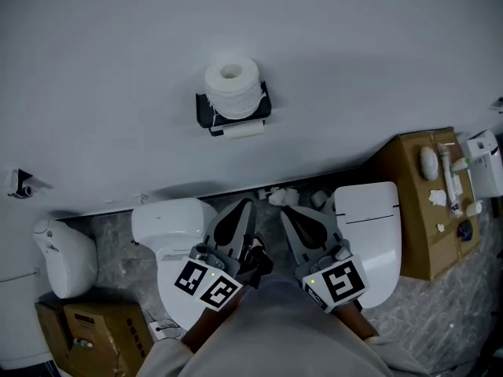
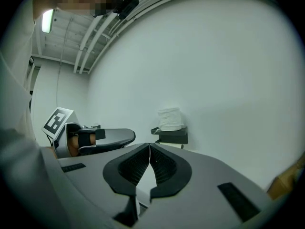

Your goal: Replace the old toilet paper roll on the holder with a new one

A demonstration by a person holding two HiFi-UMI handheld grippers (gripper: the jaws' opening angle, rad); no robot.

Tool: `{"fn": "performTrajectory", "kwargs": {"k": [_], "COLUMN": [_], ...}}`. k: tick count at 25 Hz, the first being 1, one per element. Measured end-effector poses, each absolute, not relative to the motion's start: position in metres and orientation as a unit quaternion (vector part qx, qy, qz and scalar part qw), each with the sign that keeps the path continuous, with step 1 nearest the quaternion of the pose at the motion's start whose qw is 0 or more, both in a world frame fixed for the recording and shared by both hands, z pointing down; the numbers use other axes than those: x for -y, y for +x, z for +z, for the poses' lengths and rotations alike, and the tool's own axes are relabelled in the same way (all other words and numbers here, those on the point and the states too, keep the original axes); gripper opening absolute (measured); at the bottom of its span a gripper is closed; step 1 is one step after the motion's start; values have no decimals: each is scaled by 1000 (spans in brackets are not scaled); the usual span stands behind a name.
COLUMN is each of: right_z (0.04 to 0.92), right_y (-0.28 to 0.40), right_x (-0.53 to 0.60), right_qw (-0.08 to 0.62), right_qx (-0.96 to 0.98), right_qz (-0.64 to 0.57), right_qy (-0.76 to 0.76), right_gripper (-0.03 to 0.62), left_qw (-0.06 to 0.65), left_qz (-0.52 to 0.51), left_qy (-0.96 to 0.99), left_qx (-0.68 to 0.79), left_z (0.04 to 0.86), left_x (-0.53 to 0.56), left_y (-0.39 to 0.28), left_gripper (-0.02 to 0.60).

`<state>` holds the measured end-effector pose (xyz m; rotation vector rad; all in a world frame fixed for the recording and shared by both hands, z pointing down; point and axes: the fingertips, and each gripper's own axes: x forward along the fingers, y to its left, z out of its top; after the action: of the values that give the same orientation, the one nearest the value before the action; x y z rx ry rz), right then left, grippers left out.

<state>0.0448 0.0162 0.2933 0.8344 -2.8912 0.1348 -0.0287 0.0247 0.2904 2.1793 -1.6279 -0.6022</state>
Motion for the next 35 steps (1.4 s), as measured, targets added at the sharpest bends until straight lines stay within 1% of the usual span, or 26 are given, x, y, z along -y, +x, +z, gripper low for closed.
{"fn": "performTrajectory", "kwargs": {"k": [8,16,18,21,29,31,35], "right_z": [280,273,274,279,293,296,301], "right_y": [-5,-28,-32,-37,-35,-33,-31], "right_x": [16,36,41,48,70,75,84], "right_qw": [65,61,60,63,92,98,106], "right_qx": [956,956,957,958,957,956,954], "right_qz": [13,-4,-2,4,14,13,18], "right_qy": [284,286,285,279,274,276,280], "right_gripper": [17,17,17,17,17,17,17], "left_qw": [182,186,200,240,320,333,337], "left_qz": [-245,-262,-273,-316,-404,-424,-450], "left_qy": [779,780,775,752,674,658,642], "left_qx": [547,537,534,526,529,525,521], "left_z": [285,284,289,297,338,347,356], "left_x": [9,30,37,47,79,85,94], "left_y": [-70,-83,-85,-89,-99,-101,-103], "left_gripper": [5,5,5,5,5,5,5]}}
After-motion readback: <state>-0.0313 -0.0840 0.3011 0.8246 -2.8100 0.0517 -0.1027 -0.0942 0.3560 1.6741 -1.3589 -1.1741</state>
